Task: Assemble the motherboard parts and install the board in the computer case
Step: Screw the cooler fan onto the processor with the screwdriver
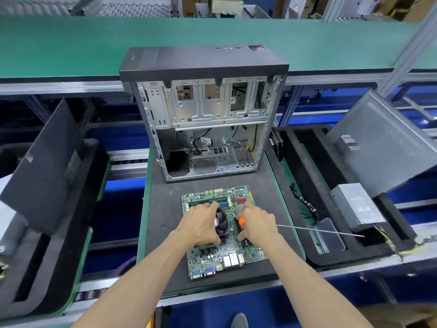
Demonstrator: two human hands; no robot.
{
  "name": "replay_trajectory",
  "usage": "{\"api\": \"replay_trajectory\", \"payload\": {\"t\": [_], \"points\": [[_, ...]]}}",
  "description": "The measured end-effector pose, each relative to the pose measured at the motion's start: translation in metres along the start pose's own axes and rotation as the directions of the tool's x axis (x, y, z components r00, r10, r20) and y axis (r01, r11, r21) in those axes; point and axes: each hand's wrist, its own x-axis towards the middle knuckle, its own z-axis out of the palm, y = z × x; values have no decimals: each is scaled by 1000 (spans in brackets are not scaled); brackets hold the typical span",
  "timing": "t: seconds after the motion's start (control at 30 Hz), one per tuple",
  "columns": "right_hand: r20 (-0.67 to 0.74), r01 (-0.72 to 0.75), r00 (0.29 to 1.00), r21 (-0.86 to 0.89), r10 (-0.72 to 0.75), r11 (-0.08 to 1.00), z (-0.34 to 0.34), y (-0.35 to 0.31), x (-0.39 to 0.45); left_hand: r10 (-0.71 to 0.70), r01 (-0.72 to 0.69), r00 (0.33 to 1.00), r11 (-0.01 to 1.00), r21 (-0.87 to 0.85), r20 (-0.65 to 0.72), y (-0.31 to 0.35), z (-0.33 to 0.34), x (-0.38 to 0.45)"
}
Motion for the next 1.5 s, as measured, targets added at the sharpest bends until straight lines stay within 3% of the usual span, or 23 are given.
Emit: {"api": "replay_trajectory", "payload": {"t": [0.3, 0.63, 1.07, 1.17, 1.3, 1.4, 1.47, 1.5], "points": [[-13, 13, 1000, -35, -14, 999, 3, 1, 2, 1, 0, 999, 1000, -17, 48, -1, 5, 0], [-98, 84, 991, -108, -94, 991, -3, -3, -5, 3, -5, 1000, 992, -126, -16, -4, 14, -6], [-177, 359, 901, -212, -397, 909, -58, -38, -23, 8, -5, 1000, 899, -438, 4, -6, -2, -14], [-197, 351, 896, -232, -397, 907, -62, -49, -26, 21, -82, 995, 758, -647, -102, 0, -13, -20], [-250, 311, 893, -259, -375, 914, -61, -55, -22, -150, -132, 967, 401, -906, -207, 5, -23, -26], [-301, 287, 883, -262, -361, 921, -55, -53, -16, -212, -164, 959, 136, -977, -190, 1, -28, -27], [-321, 276, 881, -247, -347, 929, -52, -51, -9, -154, -149, 975, 88, -985, -161, 2, -29, -24], [-320, 268, 885, -245, -339, 932, -51, -49, -5, -131, -140, 979, 126, -982, -157, 4, -29, -23]]}}
